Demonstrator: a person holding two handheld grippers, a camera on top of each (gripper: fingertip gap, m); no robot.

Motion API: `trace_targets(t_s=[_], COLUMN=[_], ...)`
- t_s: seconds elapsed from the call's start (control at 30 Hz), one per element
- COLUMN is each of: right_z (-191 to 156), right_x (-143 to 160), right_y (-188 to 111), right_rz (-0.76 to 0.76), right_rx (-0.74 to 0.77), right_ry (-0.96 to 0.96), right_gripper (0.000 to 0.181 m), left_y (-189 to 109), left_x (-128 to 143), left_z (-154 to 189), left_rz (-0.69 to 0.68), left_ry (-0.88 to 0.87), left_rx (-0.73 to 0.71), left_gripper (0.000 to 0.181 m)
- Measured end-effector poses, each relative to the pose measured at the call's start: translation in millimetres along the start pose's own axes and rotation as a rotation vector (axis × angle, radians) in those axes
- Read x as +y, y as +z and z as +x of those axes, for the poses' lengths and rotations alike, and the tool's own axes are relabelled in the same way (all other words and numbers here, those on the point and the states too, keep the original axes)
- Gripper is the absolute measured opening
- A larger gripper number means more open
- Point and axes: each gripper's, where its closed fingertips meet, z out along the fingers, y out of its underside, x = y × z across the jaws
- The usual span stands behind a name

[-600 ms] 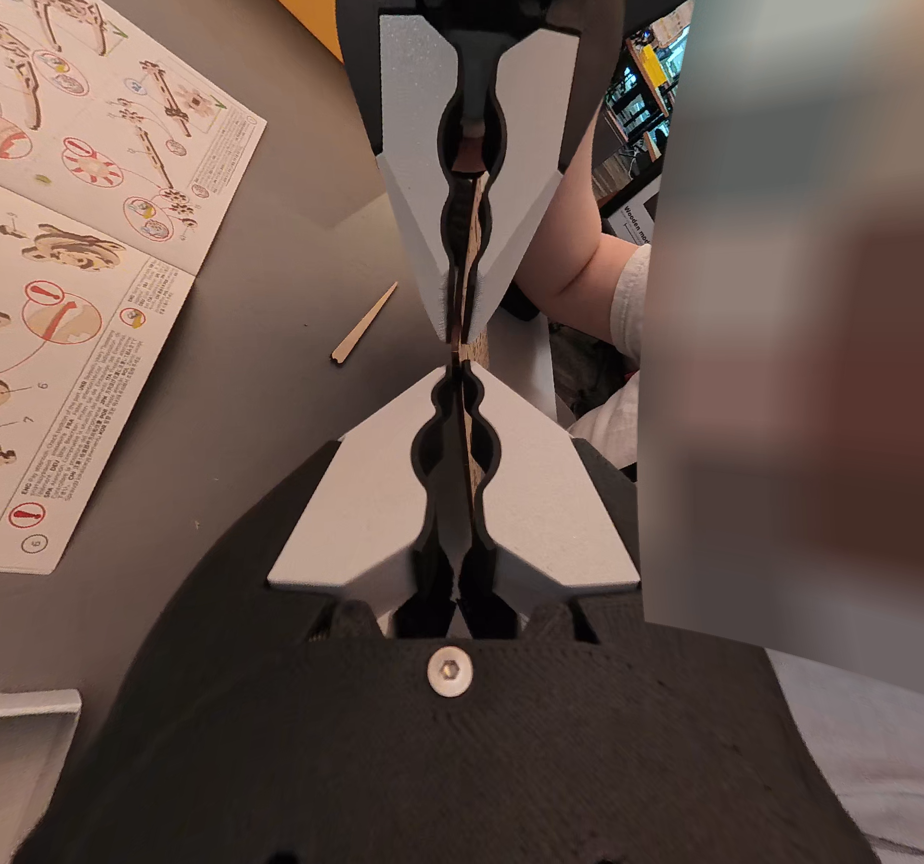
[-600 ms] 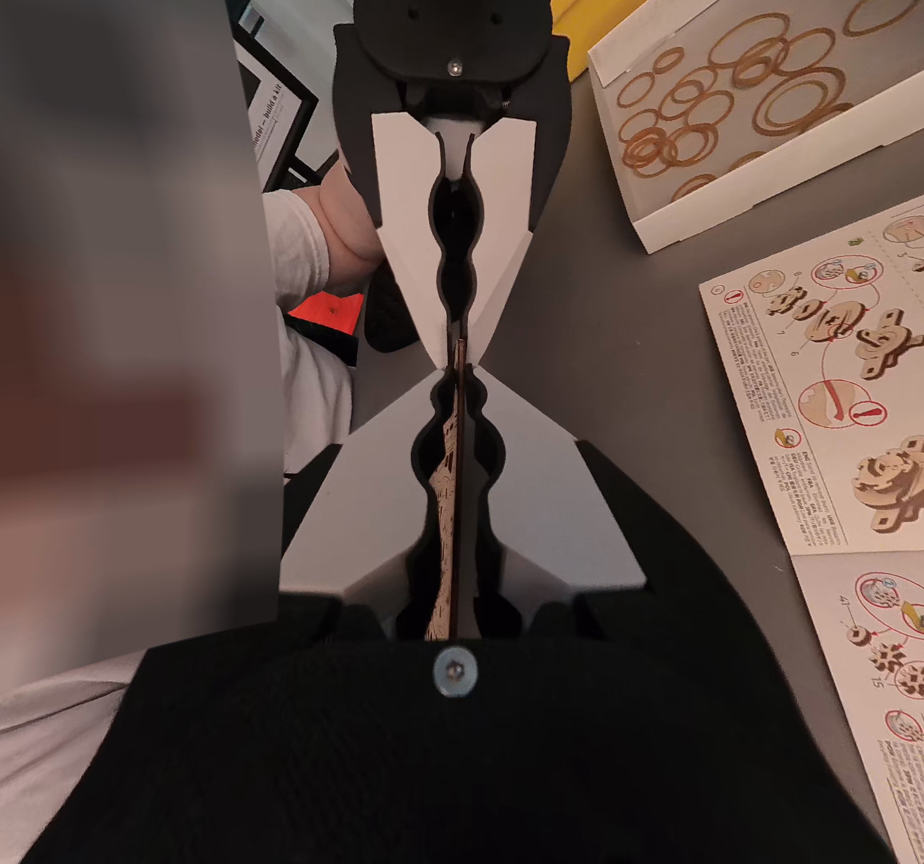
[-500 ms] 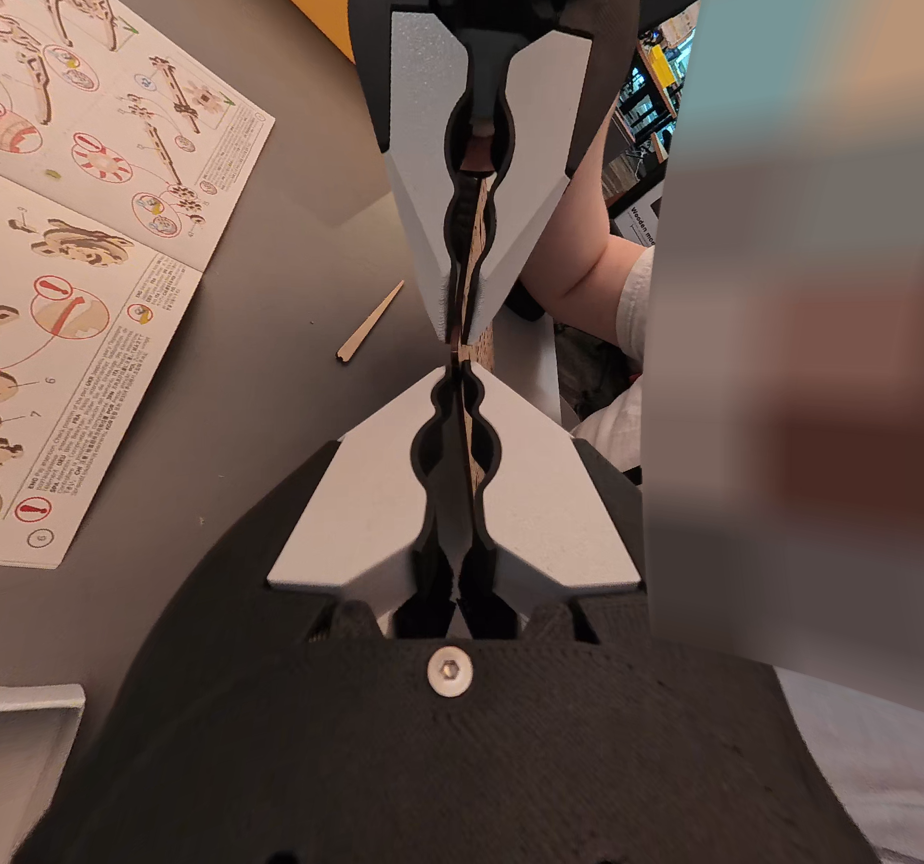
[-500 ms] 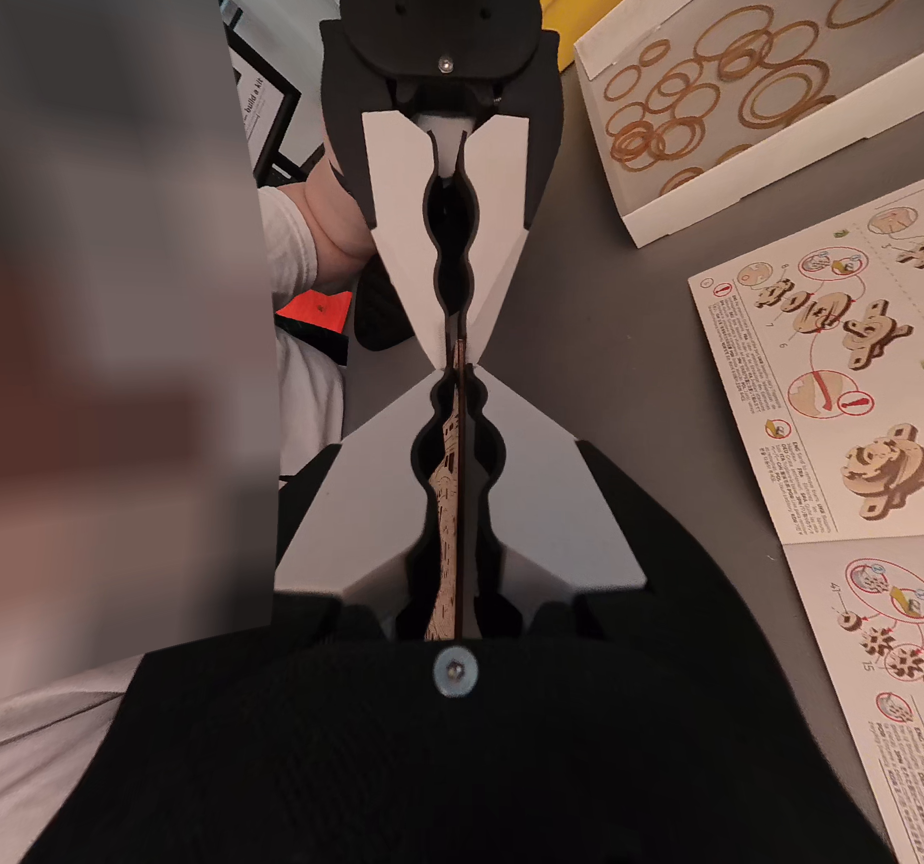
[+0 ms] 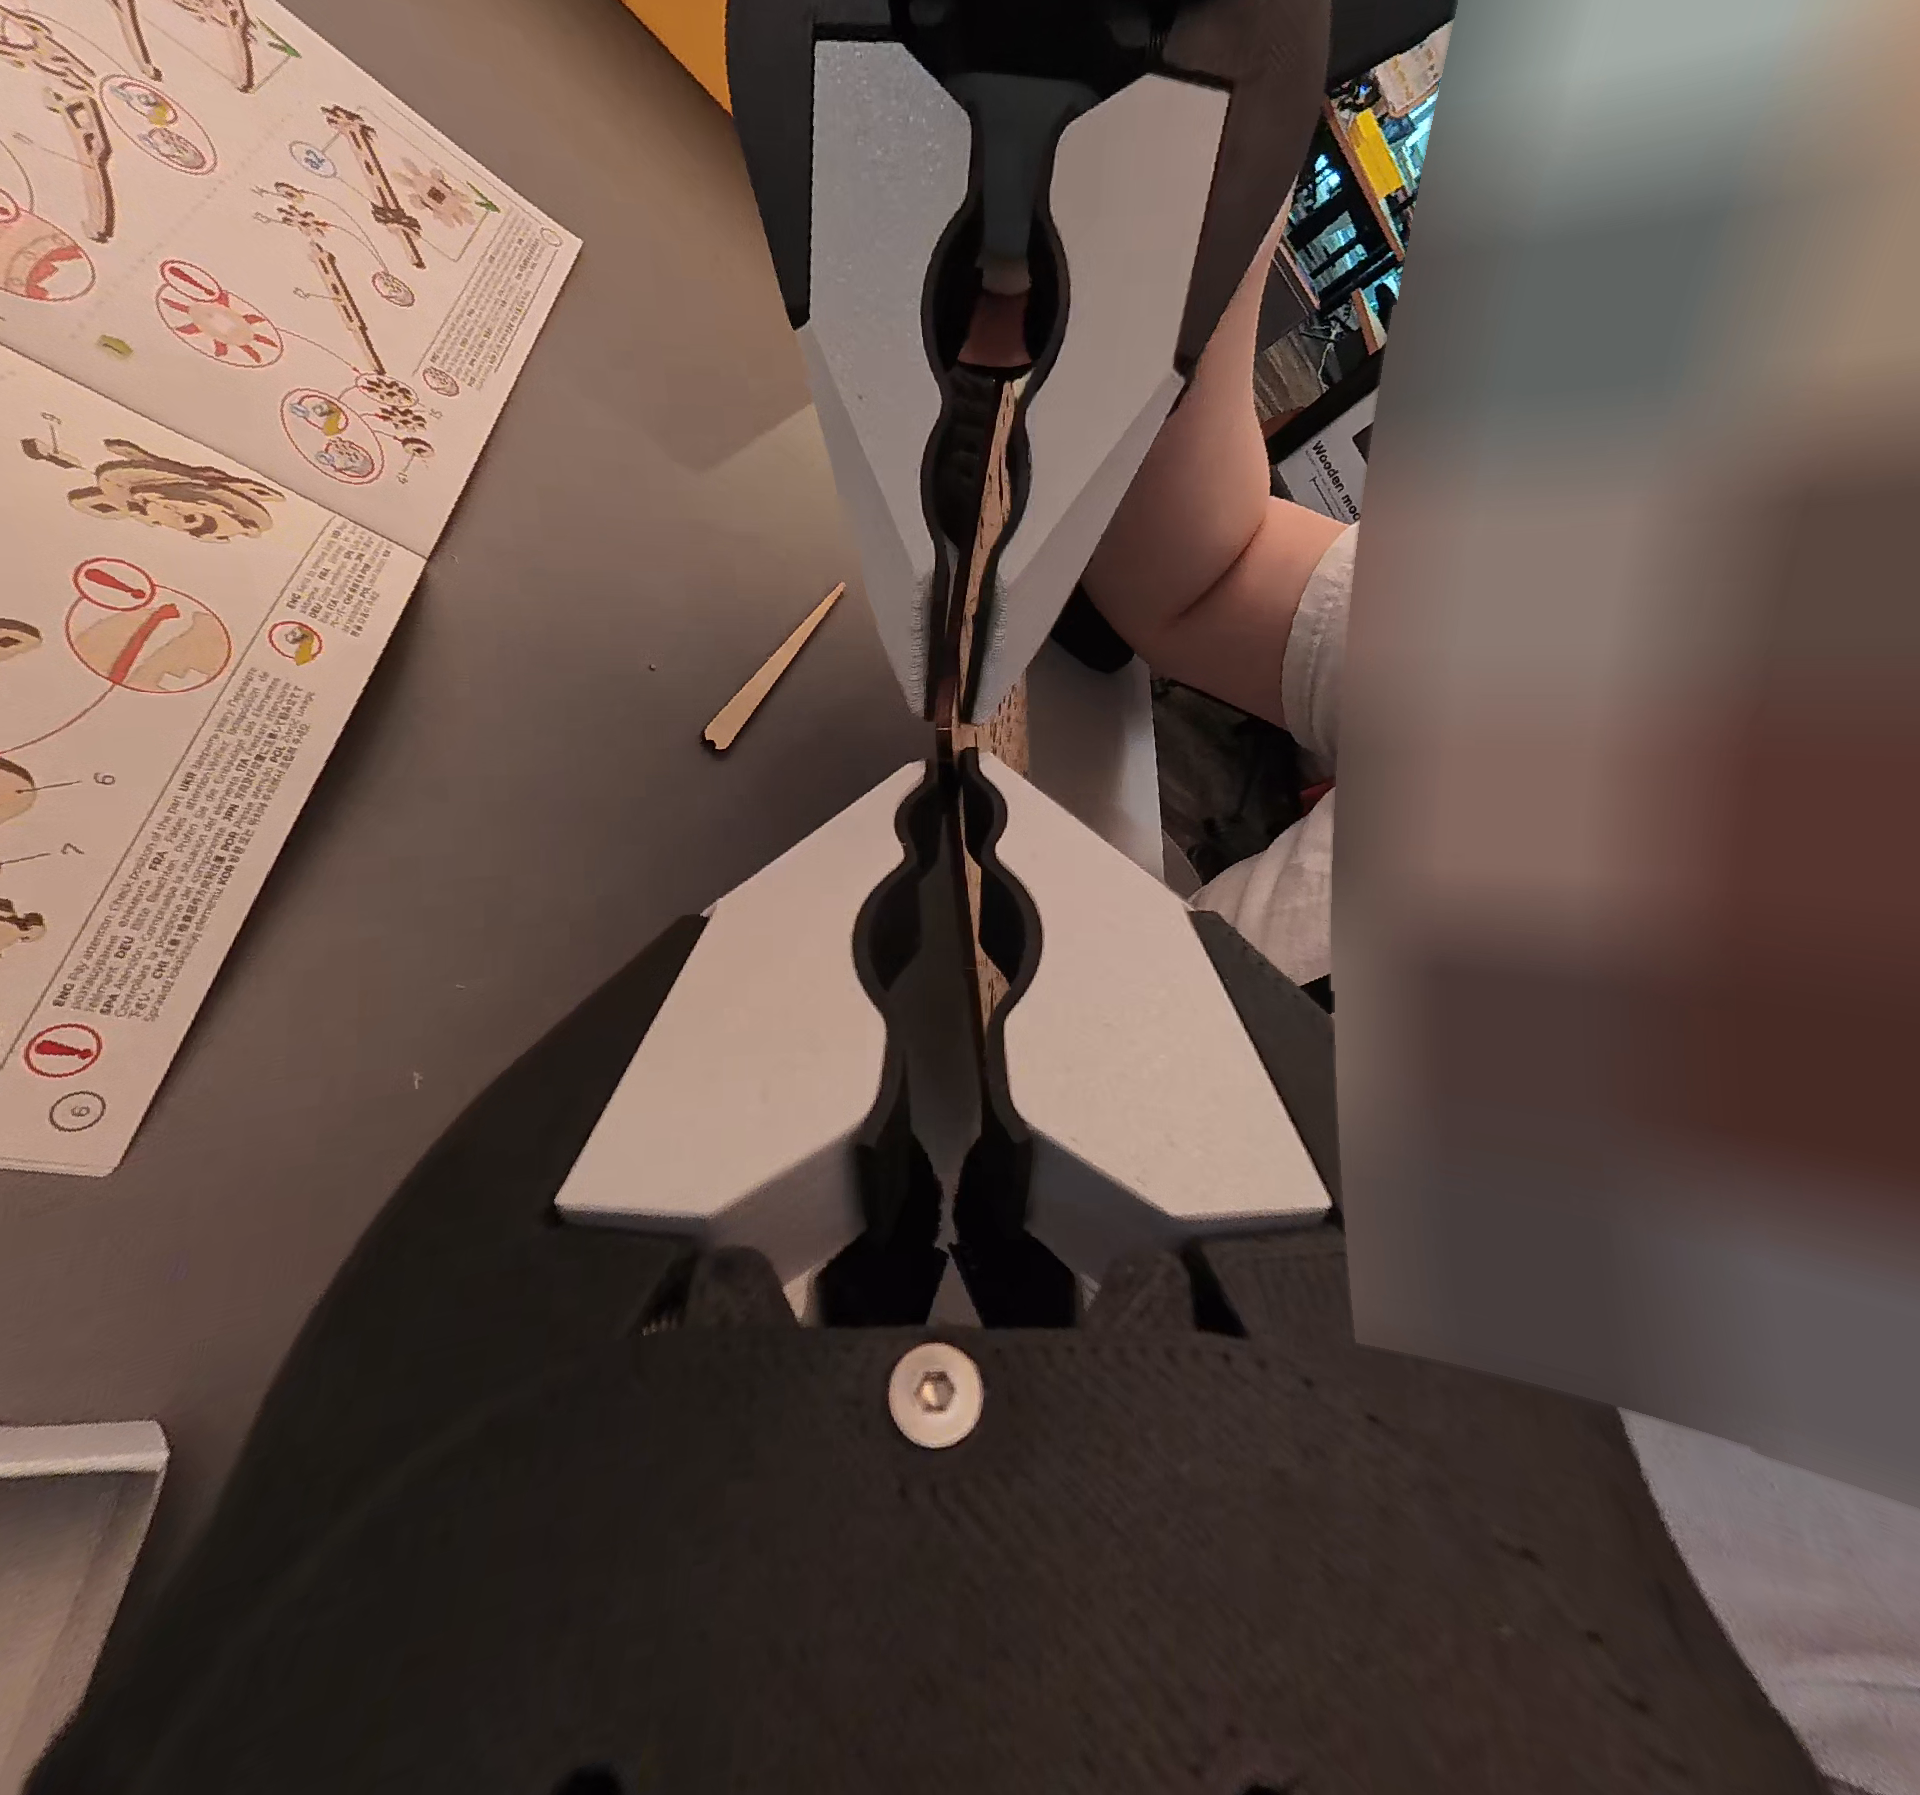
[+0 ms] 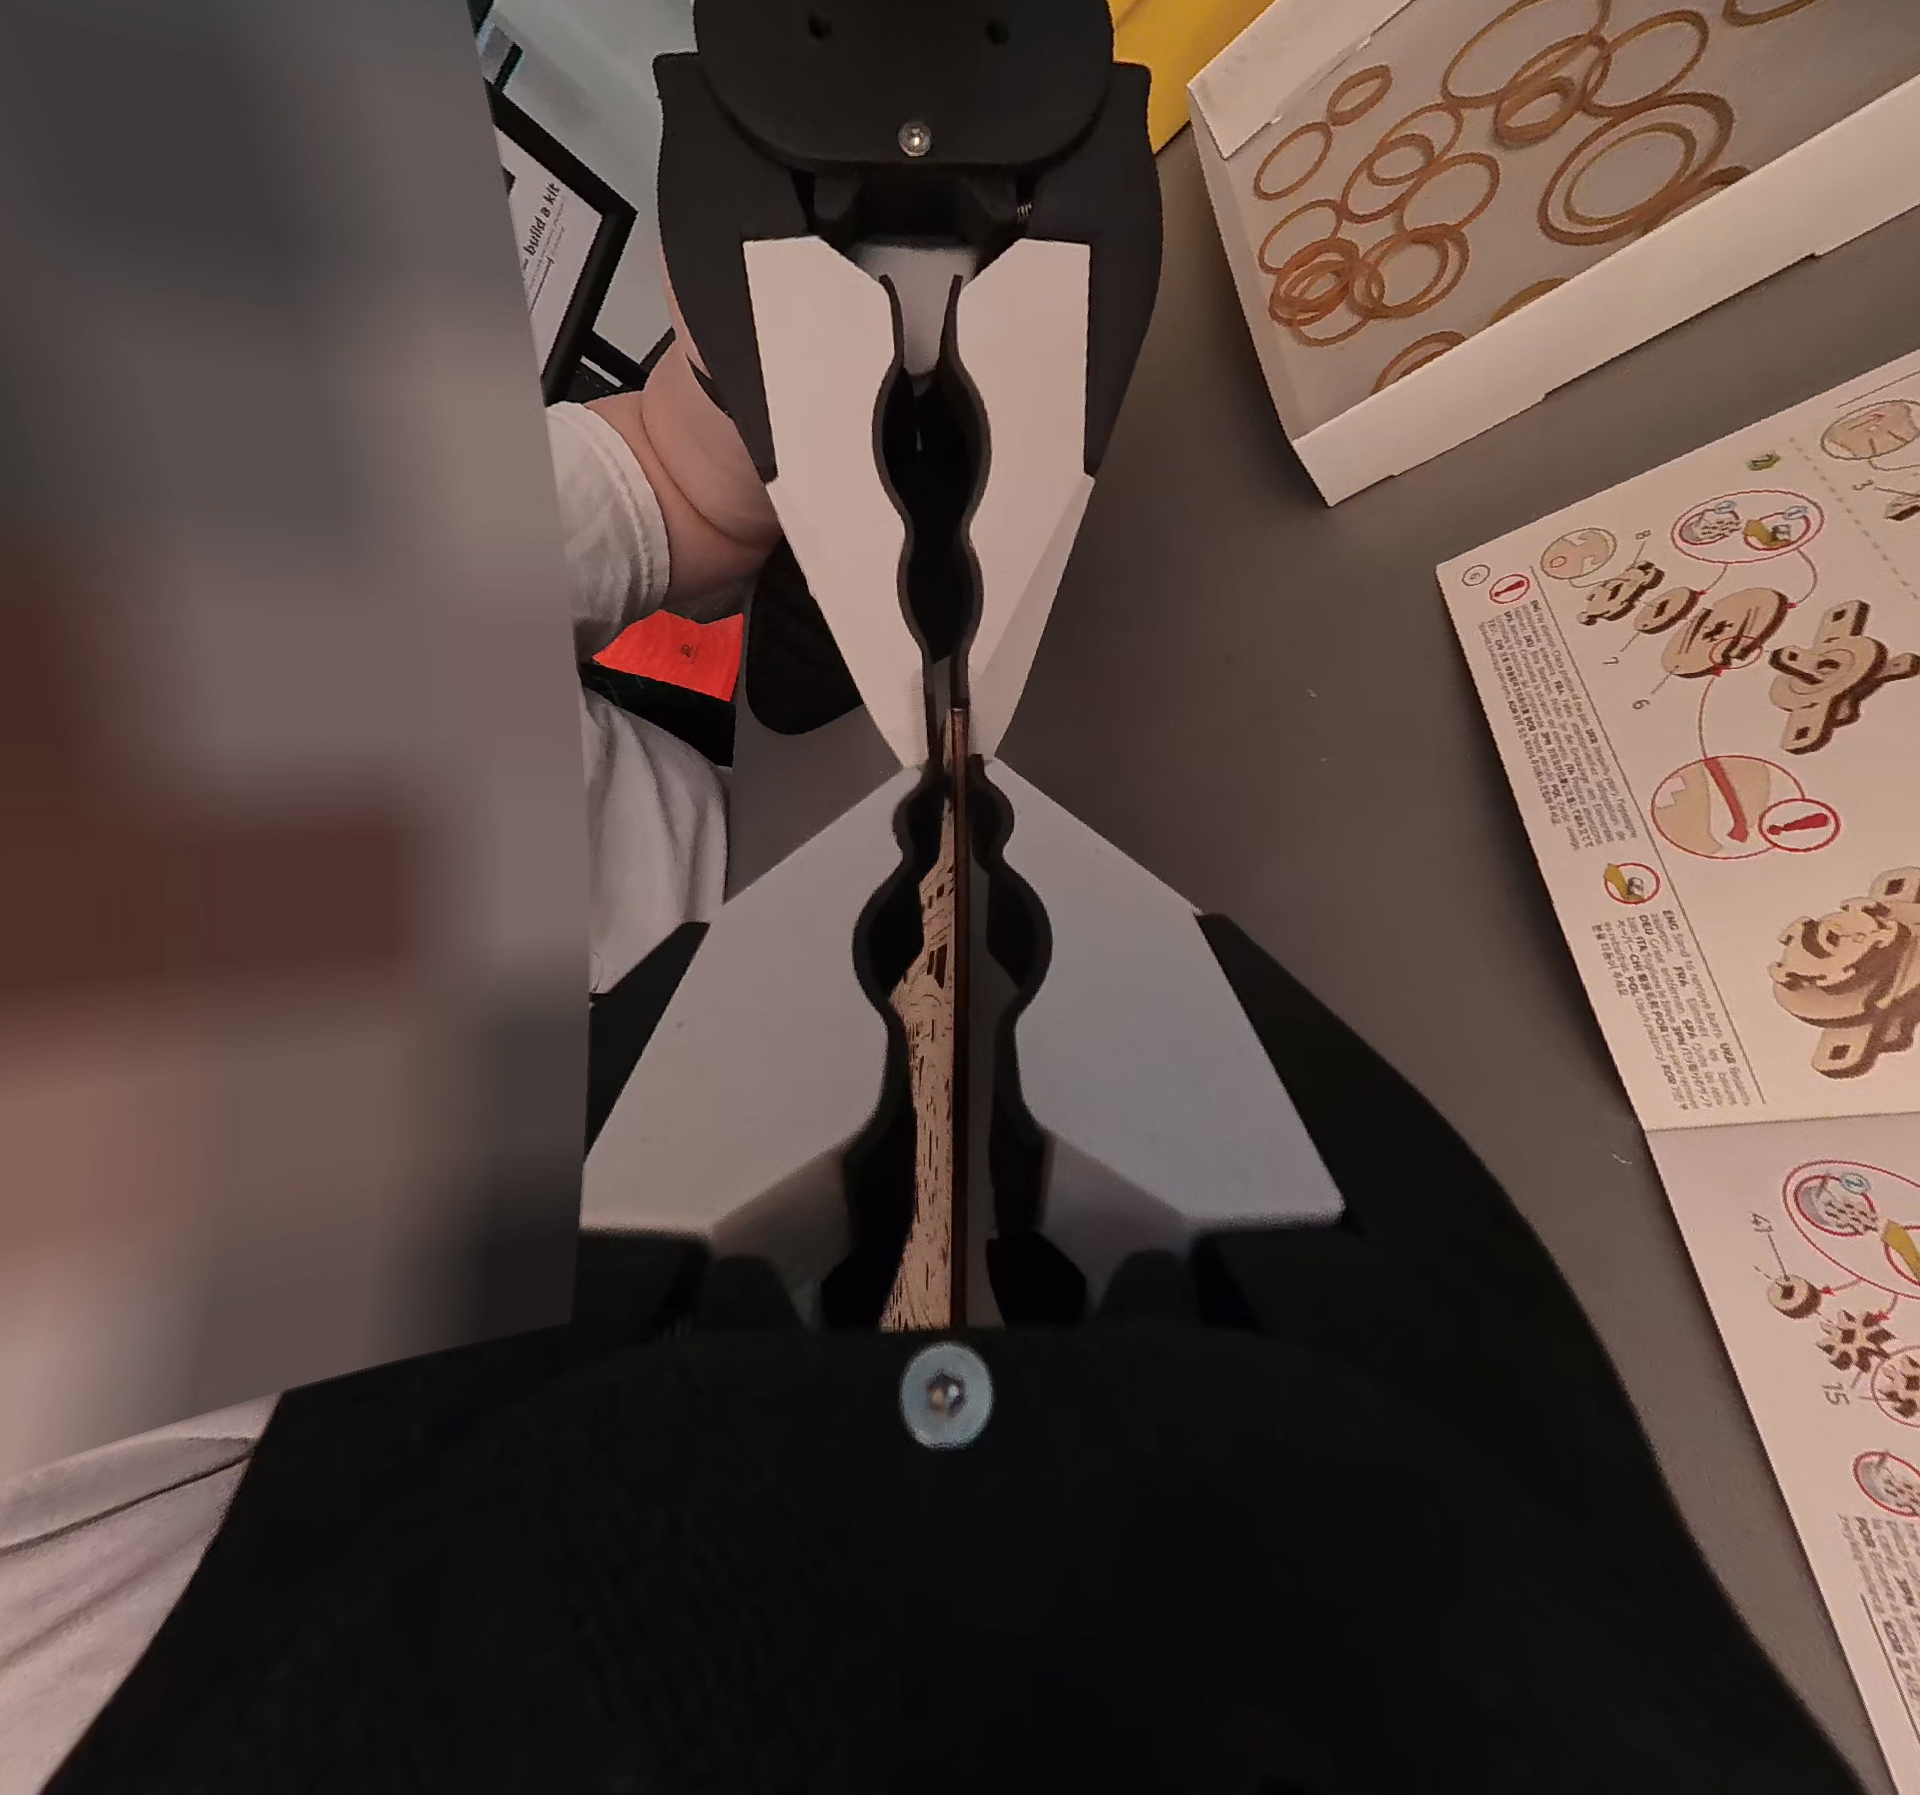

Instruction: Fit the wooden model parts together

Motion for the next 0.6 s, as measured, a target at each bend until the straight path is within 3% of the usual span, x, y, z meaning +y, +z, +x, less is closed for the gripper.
trace_targets(t_s=[0.03,0.6], right_z=[0.6,4.2], right_x=[0.8,3.2], right_y=[0.2,-1.2], right_rz=[-0.006,-0.045], right_rx=[0.006,0.073], right_ry=[-0.001,-0.062], right_gripper=[0.003,0.004], left_y=[0.4,3.5], left_x=[0.3,0.4], left_z=[-0.4,-2.4], left_rz=[-0.003,-0.004], left_ry=[0.002,0.069], left_rx=[-0.006,-0.132], left_gripper=[0.001,0.001])
